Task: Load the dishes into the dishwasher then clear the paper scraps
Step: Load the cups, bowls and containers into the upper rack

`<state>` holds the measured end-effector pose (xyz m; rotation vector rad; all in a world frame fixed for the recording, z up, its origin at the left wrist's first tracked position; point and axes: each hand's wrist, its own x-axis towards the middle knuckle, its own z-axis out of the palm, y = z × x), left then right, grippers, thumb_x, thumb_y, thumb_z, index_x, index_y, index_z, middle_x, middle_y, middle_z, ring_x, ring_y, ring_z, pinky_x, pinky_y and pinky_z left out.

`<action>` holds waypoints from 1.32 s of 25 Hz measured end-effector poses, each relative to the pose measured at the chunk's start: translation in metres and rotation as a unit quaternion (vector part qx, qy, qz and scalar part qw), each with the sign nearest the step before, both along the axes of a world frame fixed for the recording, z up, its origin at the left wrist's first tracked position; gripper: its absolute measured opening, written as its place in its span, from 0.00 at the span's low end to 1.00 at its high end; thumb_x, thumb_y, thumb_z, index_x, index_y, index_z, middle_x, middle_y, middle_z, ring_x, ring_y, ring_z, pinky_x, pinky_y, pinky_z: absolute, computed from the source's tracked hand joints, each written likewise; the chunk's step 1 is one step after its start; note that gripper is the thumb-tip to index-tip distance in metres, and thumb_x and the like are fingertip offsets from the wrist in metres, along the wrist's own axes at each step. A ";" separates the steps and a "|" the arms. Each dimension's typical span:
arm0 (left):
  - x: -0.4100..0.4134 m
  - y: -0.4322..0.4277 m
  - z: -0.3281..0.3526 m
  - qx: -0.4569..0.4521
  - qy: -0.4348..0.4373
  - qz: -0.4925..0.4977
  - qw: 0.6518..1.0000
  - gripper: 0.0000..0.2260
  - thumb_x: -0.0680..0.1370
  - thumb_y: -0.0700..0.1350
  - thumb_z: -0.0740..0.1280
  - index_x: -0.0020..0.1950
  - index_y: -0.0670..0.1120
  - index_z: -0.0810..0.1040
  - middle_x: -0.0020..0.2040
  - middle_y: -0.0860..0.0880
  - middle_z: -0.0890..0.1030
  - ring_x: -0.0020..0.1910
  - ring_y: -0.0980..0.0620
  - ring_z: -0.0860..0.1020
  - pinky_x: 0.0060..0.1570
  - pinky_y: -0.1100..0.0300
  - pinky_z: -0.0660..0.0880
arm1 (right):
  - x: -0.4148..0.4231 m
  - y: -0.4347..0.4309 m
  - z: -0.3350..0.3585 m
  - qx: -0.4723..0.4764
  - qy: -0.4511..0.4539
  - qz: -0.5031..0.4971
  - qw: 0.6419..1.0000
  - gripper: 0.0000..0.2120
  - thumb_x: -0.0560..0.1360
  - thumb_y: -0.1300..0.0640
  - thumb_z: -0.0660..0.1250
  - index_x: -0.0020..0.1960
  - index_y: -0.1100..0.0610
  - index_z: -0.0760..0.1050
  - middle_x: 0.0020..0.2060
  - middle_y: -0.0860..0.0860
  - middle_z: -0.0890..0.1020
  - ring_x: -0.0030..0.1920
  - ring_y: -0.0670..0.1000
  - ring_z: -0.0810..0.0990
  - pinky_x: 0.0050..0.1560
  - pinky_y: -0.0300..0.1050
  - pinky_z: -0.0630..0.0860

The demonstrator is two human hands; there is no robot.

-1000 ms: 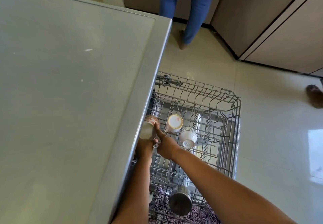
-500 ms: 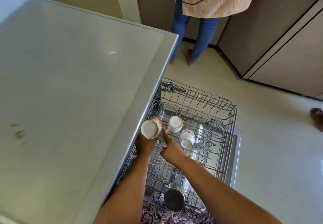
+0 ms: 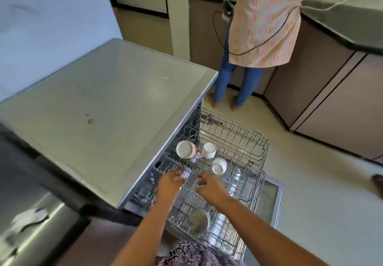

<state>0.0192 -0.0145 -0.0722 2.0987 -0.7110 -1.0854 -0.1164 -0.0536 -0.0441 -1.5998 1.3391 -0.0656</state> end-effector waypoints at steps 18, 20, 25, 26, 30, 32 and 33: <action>0.132 0.245 0.116 -0.292 -0.002 0.426 0.856 0.05 0.74 0.33 0.67 0.46 0.42 0.80 0.36 0.45 0.80 0.34 0.51 0.76 0.39 0.58 0.73 | 0.137 0.140 0.087 -0.153 -0.139 0.222 0.953 0.16 0.71 0.65 0.66 0.58 0.61 0.76 0.49 0.57 0.82 0.45 0.48 0.77 0.44 0.36 0.70; 0.148 0.270 0.113 -0.293 -0.006 0.461 0.838 0.05 0.74 0.34 0.67 0.47 0.41 0.80 0.39 0.44 0.82 0.36 0.50 0.78 0.42 0.56 0.75 | 0.164 0.155 0.091 -0.136 -0.159 0.239 0.948 0.15 0.71 0.65 0.67 0.58 0.60 0.76 0.46 0.54 0.81 0.45 0.49 0.78 0.46 0.40 0.74; 0.200 0.320 0.110 -0.274 -0.024 0.511 0.814 0.06 0.73 0.36 0.69 0.44 0.47 0.81 0.42 0.45 0.83 0.41 0.48 0.80 0.47 0.52 0.76 | 0.235 0.193 0.089 -0.104 -0.191 0.256 0.942 0.12 0.72 0.65 0.66 0.54 0.55 0.76 0.45 0.51 0.80 0.47 0.52 0.80 0.51 0.49 0.78; 0.214 0.329 0.108 -0.273 -0.025 0.518 0.810 0.06 0.73 0.37 0.69 0.43 0.48 0.80 0.42 0.45 0.83 0.41 0.47 0.80 0.46 0.52 0.76 | 0.248 0.200 0.089 -0.103 -0.190 0.259 0.941 0.12 0.72 0.66 0.65 0.54 0.55 0.77 0.44 0.51 0.80 0.47 0.51 0.80 0.52 0.48 0.78; 0.266 0.351 0.111 -0.278 -0.039 0.524 0.805 0.05 0.74 0.37 0.69 0.46 0.45 0.80 0.40 0.45 0.82 0.40 0.47 0.79 0.47 0.51 0.76 | 0.303 0.226 0.091 -0.101 -0.195 0.282 0.934 0.12 0.72 0.66 0.65 0.55 0.58 0.77 0.43 0.50 0.80 0.46 0.50 0.80 0.51 0.48 0.78; 0.292 0.357 0.112 -0.277 -0.050 0.520 0.806 0.05 0.73 0.37 0.69 0.47 0.45 0.80 0.41 0.45 0.82 0.43 0.46 0.80 0.51 0.49 0.77 | 0.329 0.235 0.092 -0.096 -0.196 0.283 0.934 0.12 0.72 0.66 0.65 0.55 0.56 0.76 0.44 0.50 0.80 0.48 0.51 0.81 0.52 0.49 0.79; 0.303 0.359 0.112 -0.274 -0.056 0.512 0.812 0.06 0.73 0.37 0.69 0.47 0.46 0.81 0.42 0.44 0.83 0.43 0.45 0.81 0.52 0.48 0.78 | 0.342 0.239 0.091 -0.093 -0.196 0.283 0.934 0.12 0.73 0.65 0.64 0.55 0.55 0.76 0.45 0.49 0.80 0.48 0.51 0.81 0.52 0.49 0.79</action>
